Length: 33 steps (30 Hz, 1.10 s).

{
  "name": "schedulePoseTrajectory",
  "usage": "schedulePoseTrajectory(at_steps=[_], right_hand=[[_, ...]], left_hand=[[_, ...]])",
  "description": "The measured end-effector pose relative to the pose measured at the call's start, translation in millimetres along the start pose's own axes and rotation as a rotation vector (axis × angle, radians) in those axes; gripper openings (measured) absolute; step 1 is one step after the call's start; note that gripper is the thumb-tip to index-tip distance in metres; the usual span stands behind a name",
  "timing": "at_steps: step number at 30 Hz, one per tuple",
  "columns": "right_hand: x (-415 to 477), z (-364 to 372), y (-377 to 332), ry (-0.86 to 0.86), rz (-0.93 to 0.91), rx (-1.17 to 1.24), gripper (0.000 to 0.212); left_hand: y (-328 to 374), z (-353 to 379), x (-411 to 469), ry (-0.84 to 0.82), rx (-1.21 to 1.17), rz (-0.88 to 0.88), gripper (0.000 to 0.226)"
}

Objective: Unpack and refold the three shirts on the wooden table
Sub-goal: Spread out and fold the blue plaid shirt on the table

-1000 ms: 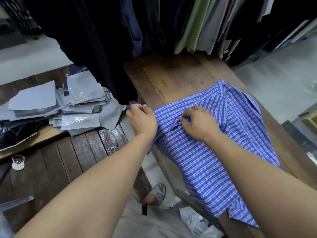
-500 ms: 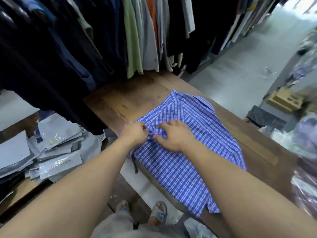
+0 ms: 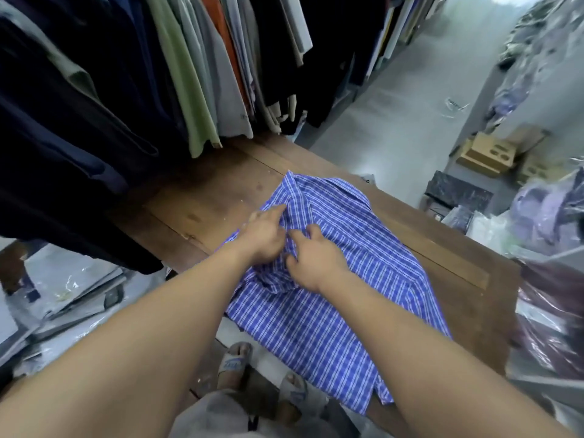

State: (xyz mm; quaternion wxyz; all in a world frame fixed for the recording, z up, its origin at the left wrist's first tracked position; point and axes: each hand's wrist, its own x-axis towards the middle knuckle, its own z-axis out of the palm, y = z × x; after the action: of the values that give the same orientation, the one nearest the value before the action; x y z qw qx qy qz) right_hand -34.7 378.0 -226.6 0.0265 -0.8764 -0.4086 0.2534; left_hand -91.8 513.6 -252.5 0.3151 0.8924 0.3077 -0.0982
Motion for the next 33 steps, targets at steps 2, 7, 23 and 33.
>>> schedulePoseTrajectory(at_steps=[2, 7, 23, 33], right_hand=[[4, -3, -2, -0.013, 0.041, -0.006, 0.057], [13, -6, -4, -0.057, 0.120, 0.021, 0.052], [-8, 3, -3, 0.046, 0.214, 0.326, 0.047], [-90, 33, 72, 0.441, 0.799, 0.459, 0.041]], left_hand=[[3, -2, 13, -0.049, 0.094, 0.003, 0.060], [14, -1, 36, -0.159, 0.350, -0.054, 0.064], [26, 1, 74, -0.075, 0.434, 0.099, 0.069], [81, 41, 21, 0.073, 0.216, 0.562, 0.040]])
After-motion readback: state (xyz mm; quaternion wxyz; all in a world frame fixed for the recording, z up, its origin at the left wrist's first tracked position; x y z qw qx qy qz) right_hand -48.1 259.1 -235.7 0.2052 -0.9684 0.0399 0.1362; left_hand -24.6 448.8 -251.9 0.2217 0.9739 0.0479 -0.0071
